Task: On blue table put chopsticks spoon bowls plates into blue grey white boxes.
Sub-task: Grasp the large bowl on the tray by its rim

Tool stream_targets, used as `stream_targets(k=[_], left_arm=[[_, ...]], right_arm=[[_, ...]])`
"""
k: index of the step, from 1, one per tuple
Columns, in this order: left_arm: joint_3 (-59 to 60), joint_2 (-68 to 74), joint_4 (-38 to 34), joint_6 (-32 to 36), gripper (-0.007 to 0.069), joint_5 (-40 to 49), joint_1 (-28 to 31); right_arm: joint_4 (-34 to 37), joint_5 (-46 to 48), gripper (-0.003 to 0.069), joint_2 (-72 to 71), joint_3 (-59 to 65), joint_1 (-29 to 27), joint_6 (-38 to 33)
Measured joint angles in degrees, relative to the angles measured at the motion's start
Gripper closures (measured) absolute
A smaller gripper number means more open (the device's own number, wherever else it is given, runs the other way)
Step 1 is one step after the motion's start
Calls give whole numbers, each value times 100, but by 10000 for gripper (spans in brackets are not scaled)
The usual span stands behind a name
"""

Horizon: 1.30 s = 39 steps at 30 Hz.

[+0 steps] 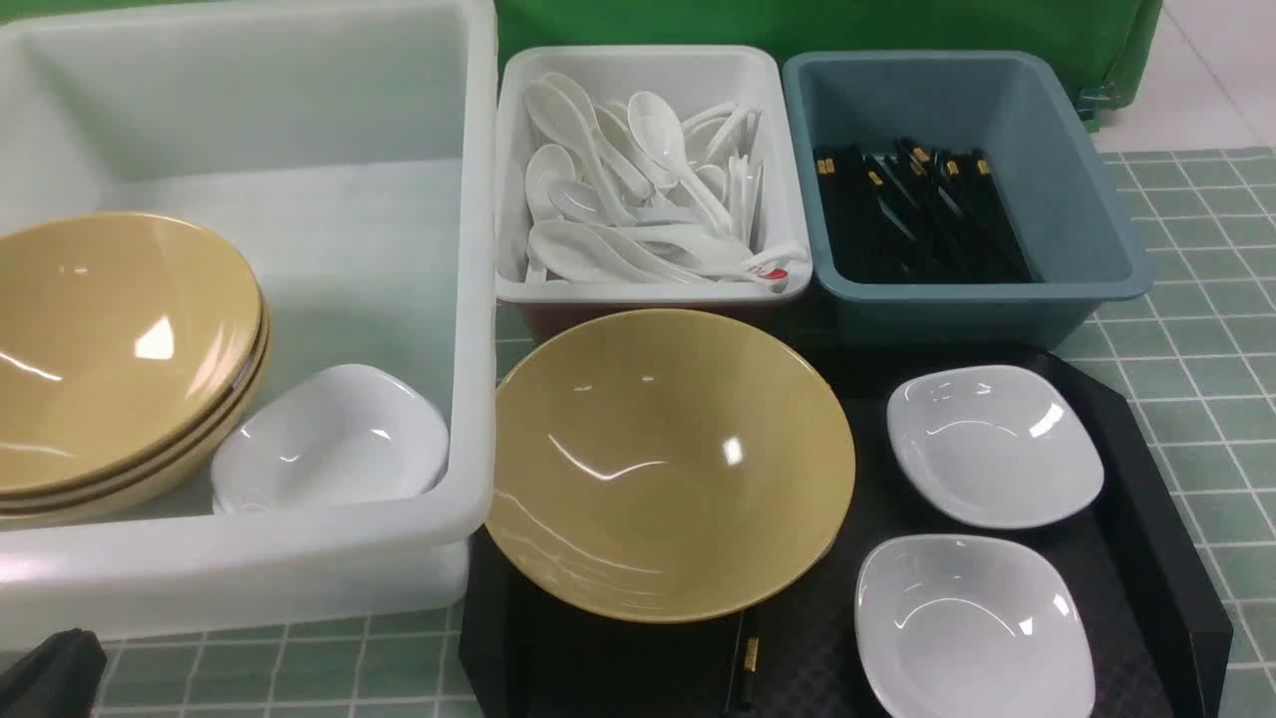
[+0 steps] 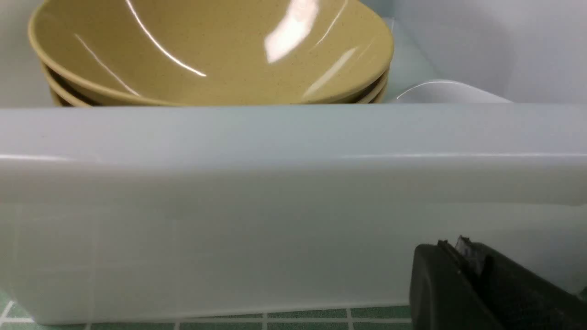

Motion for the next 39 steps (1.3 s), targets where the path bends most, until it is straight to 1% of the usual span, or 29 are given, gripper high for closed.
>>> stream_targets(k=[12, 19, 34, 37, 39], left_arm=[[0, 0, 0, 0, 620, 0, 0], [6, 0, 257, 28, 620, -92, 0], [28, 0, 257, 23, 620, -252, 0], [35, 0, 162, 2, 620, -623, 0], [35, 0, 12, -21, 620, -1343, 0]], right_arm=[[0, 0, 423, 0, 0, 0, 0], [0, 0, 423, 0, 0, 0, 0], [0, -31, 423, 0, 0, 0, 0], [0, -294, 423, 0, 13, 0, 0], [0, -833, 423, 0, 17, 0, 0]])
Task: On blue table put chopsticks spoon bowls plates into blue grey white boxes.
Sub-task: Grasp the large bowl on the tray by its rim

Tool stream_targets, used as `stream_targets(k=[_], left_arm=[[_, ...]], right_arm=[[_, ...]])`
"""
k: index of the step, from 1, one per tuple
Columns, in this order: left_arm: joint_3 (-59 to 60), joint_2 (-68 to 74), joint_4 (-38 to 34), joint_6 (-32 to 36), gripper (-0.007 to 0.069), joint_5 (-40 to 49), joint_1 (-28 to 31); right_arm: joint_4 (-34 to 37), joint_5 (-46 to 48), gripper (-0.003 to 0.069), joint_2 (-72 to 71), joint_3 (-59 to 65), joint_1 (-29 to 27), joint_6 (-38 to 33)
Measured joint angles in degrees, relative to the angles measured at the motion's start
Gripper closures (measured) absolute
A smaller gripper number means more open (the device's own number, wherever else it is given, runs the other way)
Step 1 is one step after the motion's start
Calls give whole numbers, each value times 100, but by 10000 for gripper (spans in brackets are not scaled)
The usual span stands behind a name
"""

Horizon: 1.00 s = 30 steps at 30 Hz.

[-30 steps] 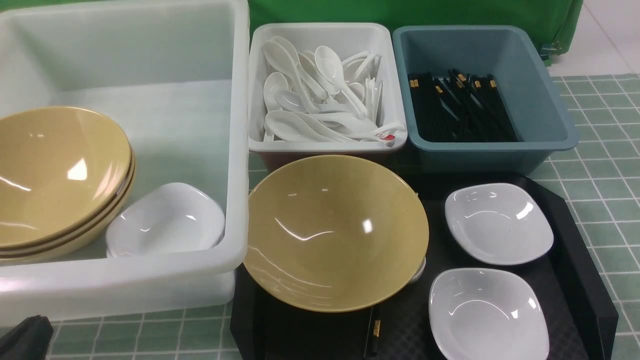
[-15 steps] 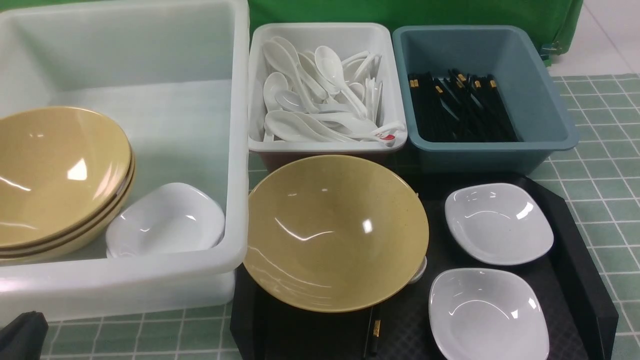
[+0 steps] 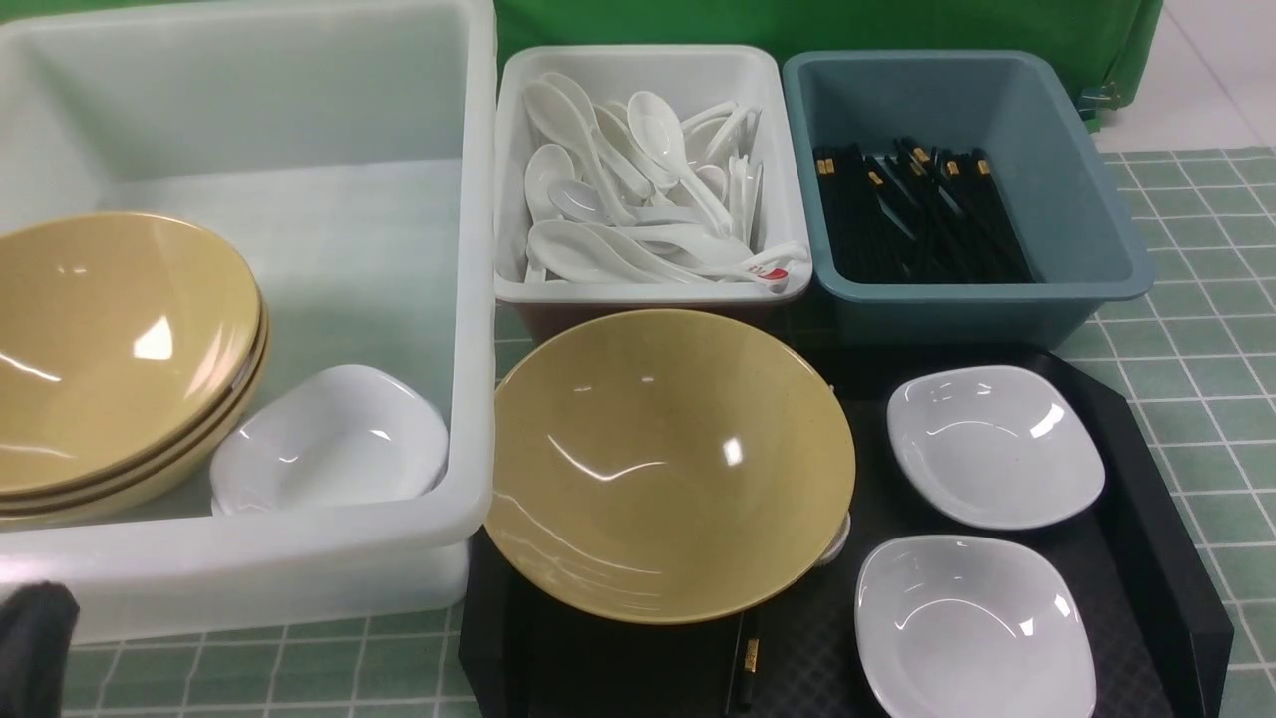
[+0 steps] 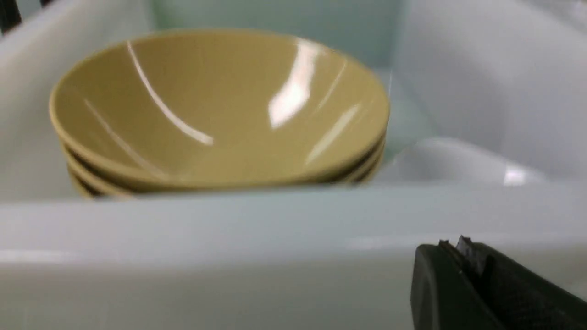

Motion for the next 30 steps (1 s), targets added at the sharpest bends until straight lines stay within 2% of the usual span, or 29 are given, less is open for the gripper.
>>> stream_targets(k=[3, 4, 5, 7, 8, 9, 12, 15, 19, 20, 23, 25, 28, 30], left_arm=[[0, 0, -113, -8, 620, -1365, 0], [0, 0, -113, -17, 620, -1556, 0], [0, 0, -120, -40, 620, -2323, 0], [0, 0, -120, -63, 620, -3306, 0], [0, 0, -120, -63, 620, -3403, 0], [0, 0, -120, -91, 620, -4143, 0], [0, -5, -120, -203, 620, -4991, 0], [-57, -11, -120, -549, 620, -4960, 0], [-1081, 14, -19, -1060, 620, -3276, 0], [-1736, 157, 128, -1106, 620, -2372, 0], [-2810, 778, 373, -1159, 620, -1143, 0], [-3304, 1360, 411, -1200, 620, -926, 0], [-3610, 2215, 411, -1350, 620, -888, 0], [-3755, 2823, 406, -1466, 620, -566, -29]], right_arm=[[0, -1456, 423, 0, 0, 0, 0], [0, -1674, 423, 0, 0, 0, 5], [0, -2664, 423, 0, 0, 0, 92], [0, -3724, 423, 0, 0, 0, 495], [0, -3724, 423, 0, 0, 0, 580], [17, -4568, 423, 0, 0, 0, 1121], [64, -5166, 423, -1, 0, 0, 1748], [85, -5264, 424, -1, -19, 0, 2315], [85, -4227, 459, -1, -696, 0, 2236], [80, -3582, 491, 32, -1108, 0, 2109], [80, -2235, 568, 398, -2115, 0, 1631], [68, -1244, 612, 800, -2719, 0, 1408], [69, 45, 622, 1351, -3241, 0, 1312], [69, 843, 622, 1737, -3362, 0, 1312]])
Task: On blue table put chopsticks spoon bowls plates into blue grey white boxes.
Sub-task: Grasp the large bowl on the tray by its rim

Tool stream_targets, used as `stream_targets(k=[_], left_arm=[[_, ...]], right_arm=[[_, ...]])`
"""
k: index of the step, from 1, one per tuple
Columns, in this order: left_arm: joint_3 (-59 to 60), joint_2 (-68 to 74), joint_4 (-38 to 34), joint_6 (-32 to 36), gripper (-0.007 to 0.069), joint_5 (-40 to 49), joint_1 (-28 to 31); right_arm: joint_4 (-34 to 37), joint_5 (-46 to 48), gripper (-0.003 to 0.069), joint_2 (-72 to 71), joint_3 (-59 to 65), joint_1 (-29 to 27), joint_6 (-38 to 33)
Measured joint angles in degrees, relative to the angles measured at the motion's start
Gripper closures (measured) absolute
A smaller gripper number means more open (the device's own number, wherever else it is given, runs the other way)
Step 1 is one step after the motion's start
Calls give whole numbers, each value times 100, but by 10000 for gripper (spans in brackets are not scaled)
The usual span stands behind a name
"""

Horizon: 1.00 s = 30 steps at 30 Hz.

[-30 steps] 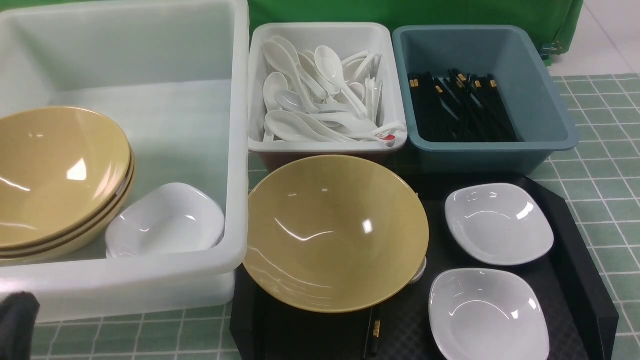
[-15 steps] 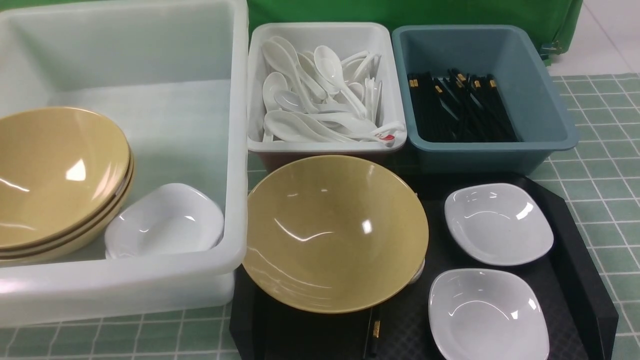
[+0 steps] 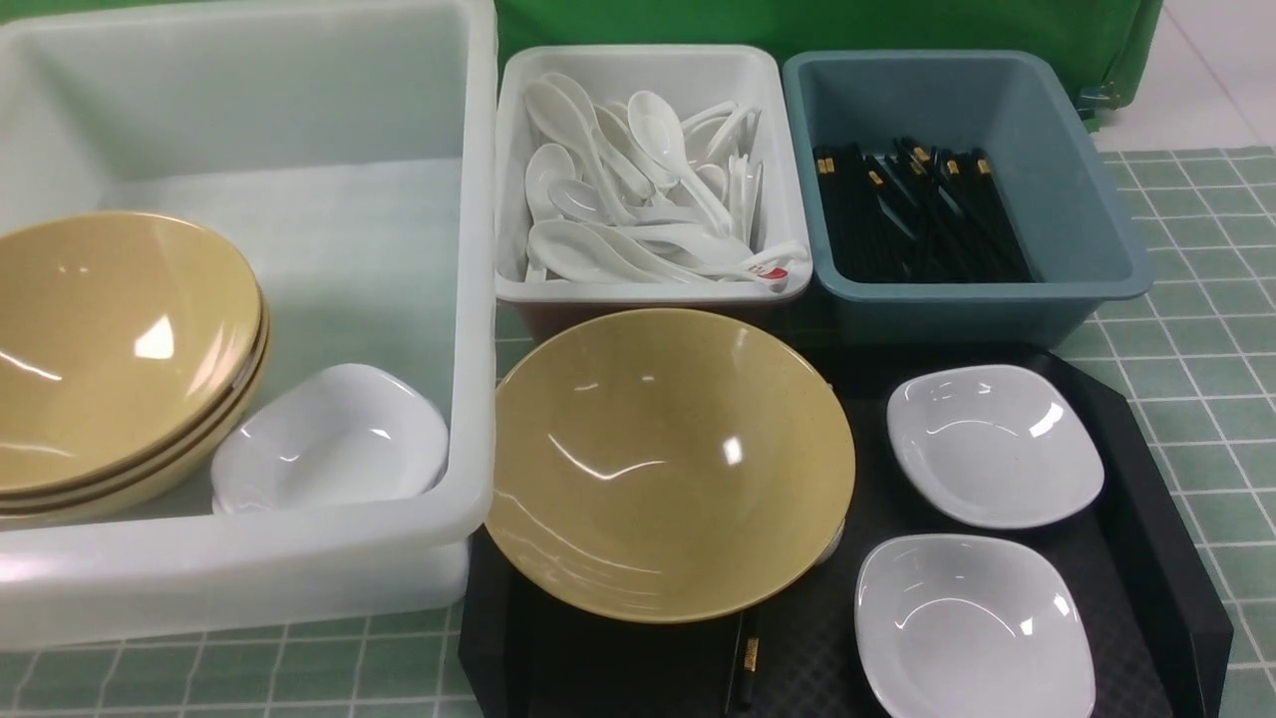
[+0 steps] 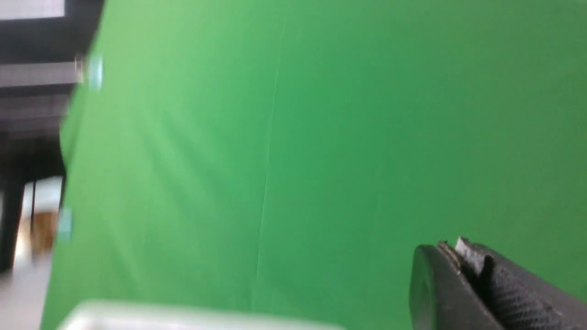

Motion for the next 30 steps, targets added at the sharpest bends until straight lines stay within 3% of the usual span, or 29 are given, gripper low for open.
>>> stream_targets(k=[5, 9, 10, 11, 12, 13, 18, 24, 30], left_arm=[[-893, 1349, -145, 207, 620, 2323, -678], [-1885, 2619, -660, 1148, 620, 4168, -1656], [-1932, 2681, -694, 1148, 620, 4168, -1656], [-2239, 3125, -944, 1474, 620, 4488, -2026], [-2324, 3188, -980, 1508, 620, 4551, -2071], [-2701, 3818, -1286, 1829, 620, 4761, -2485], [-3669, 5309, -1193, 2205, 620, 5064, -3569], [-4609, 7021, -391, 1858, 620, 5222, -4100], [-5168, 8296, -503, 1797, 620, 5270, -4221]], right_arm=[[179, 1804, 622, 775, -14, 170, -392], [1171, 2861, 622, 1391, 82, 543, -1979], [1224, 2891, 622, 1391, 95, 559, -1979], [1563, 3020, 622, 1577, 200, 671, -2621], [1651, 3026, 622, 1650, 237, 702, -2759], [1941, 2942, 622, 1818, 425, 806, -3168], [2392, 1838, 622, 2109, 936, 928, -3477], [2704, 1859, 622, 2149, 982, 928, -3608], [2777, 1827, 622, 2149, 982, 928, -3625]])
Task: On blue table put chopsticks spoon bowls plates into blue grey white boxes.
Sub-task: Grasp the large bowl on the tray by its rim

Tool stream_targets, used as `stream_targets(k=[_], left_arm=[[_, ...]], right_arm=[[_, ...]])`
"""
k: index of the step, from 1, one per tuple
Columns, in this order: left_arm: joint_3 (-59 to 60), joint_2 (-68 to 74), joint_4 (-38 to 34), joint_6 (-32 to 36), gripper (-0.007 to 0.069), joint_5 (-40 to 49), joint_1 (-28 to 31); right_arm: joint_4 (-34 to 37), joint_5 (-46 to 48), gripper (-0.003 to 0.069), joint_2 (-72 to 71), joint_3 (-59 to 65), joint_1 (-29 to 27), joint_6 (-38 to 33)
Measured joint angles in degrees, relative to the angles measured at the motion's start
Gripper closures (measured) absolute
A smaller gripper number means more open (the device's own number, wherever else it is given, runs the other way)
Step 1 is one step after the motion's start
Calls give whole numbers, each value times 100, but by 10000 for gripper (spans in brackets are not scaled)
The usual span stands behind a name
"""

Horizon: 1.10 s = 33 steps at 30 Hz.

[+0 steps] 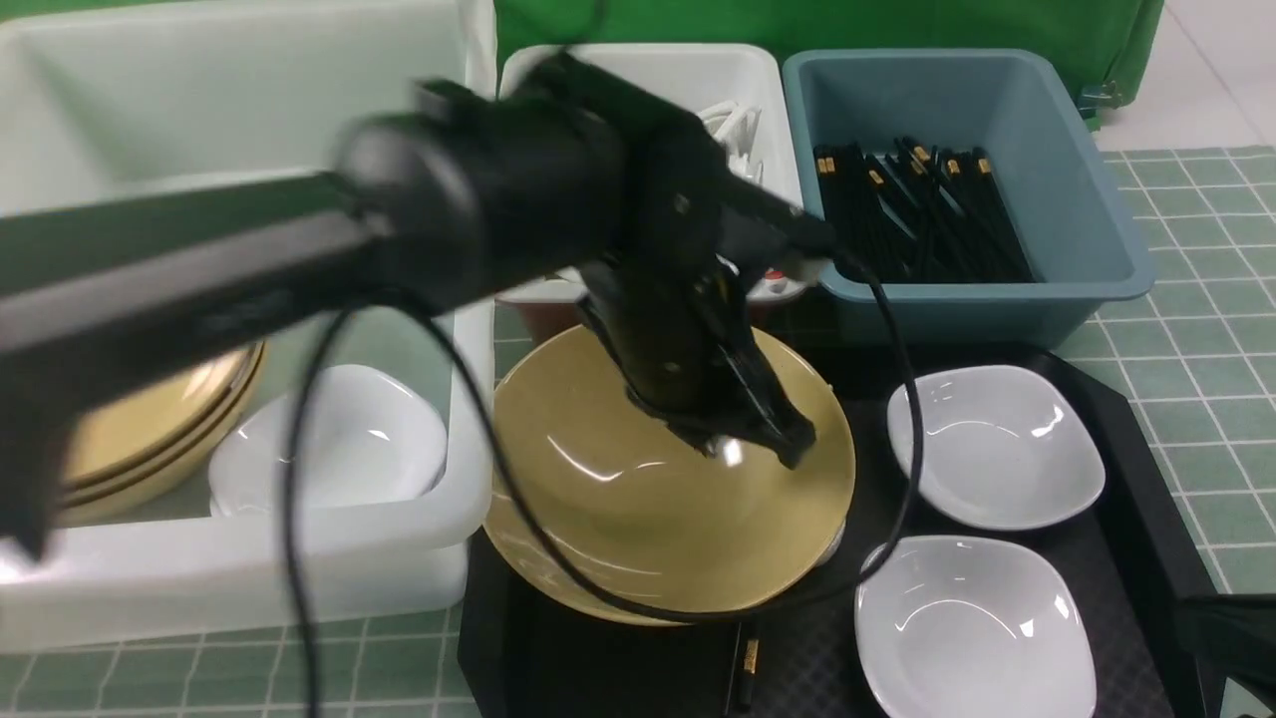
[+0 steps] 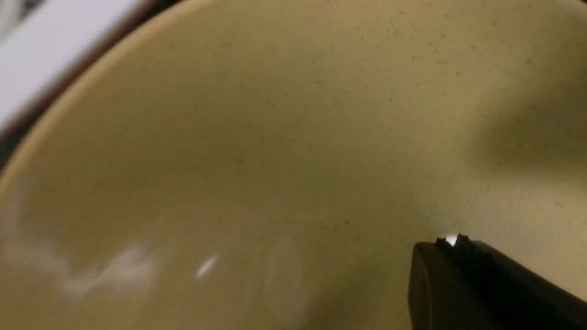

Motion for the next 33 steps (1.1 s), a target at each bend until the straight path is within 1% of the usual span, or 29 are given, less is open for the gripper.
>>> stream_targets(k=[3, 4, 5, 7, 8, 11, 12, 15, 16, 17, 18, 19, 20, 21, 22, 24, 27, 29, 30, 31, 33], left_arm=[[-131, 290, -553, 172, 620, -69, -58], [-131, 300, -615, 188, 620, -85, -57], [-186, 346, -1241, 406, 620, -216, -77], [-218, 345, -1591, 568, 620, -312, -82], [-233, 345, -2220, 900, 620, -428, -82], [-307, 347, -3272, 1649, 620, -488, -82], [-366, 351, -3505, 1863, 620, -427, -62], [-604, 344, -3684, 2071, 617, -148, 38], [-736, 318, -3520, 2030, 614, 13, 130], [-756, 318, -3520, 2030, 614, 41, 146], [-858, 282, -3266, 1940, 606, 183, 236], [-991, 200, -2699, 1742, 573, 394, 396], [-1004, 175, -2530, 1680, 561, 417, 415], [-1063, 96, -1896, 1434, 518, 551, 547], [-1079, 60, -1518, 1279, 488, 635, 629], [-1085, 17, -618, 855, 402, 765, 759], [-1085, 52, 366, 273, 260, 827, 850], [-1085, 101, 616, 97, 195, 815, 861], [-1085, 109, 633, 81, 182, 815, 861], [-1085, 188, 740, 3, 142, 789, 861], [-1085, 263, 790, -15, 123, 783, 861]], right_arm=[[32, -21, 622, 0, 0, 0, 1], [32, -20, 622, 0, 0, 0, 1], [41, -20, 622, 0, 0, 0, 1], [47, -20, 622, 0, 0, 0, 1], [47, -20, 622, 0, 0, 0, 1], [54, -48, 622, 0, 0, 0, 1], [54, -72, 622, 0, 0, 0, 1], [54, -118, 621, 0, 0, 0, 1], [54, -125, 621, 0, 0, 0, 1], [54, -125, 621, 0, 0, 0, 1], [54, -129, 621, 0, 0, 0, 1], [54, -129, 621, 0, 0, 0, 1], [54, -129, 621, 0, 0, 0, 1], [55, -129, 621, 0, 0, 0, 1], [55, -129, 621, 0, 0, 0, 1], [61, -156, 621, 0, 0, 0, 1], [61, -188, 621, 0, 0, 0, 1], [61, -207, 621, 0, 0, 0, 1], [61, -206, 621, 0, 0, 0, 1], [61, -213, 621, 0, 0, 0, 1], [61, -213, 621, 0, 0, 0, 1]])
